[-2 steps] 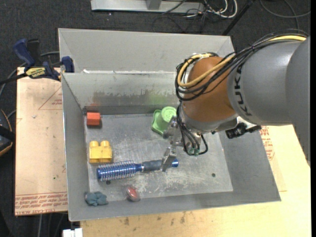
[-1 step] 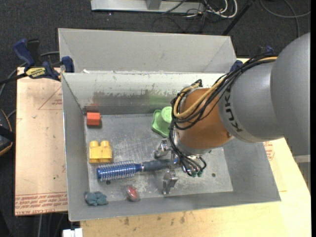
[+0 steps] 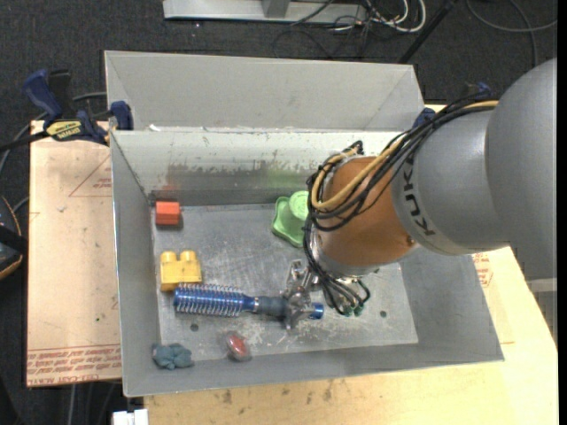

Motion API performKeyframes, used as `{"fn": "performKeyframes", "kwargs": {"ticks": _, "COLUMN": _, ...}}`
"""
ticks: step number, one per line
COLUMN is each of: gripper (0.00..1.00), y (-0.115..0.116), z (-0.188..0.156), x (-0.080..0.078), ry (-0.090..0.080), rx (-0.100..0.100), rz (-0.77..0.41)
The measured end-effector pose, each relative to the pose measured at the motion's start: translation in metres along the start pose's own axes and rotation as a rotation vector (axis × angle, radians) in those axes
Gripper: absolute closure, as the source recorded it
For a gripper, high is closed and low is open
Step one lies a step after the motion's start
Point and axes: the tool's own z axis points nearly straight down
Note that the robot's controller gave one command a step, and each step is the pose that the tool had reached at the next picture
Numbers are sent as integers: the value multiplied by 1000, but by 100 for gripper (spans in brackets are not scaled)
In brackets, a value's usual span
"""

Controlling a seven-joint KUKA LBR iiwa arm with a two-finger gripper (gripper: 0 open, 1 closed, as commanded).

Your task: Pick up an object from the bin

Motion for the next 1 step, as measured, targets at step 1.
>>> {"fn": "performKeyframes", "kwargs": {"ticks": 1, "gripper": 100, "y": -11, "z": -140, "x": 5, "ry": 5, "rx": 1, "rz": -332}}
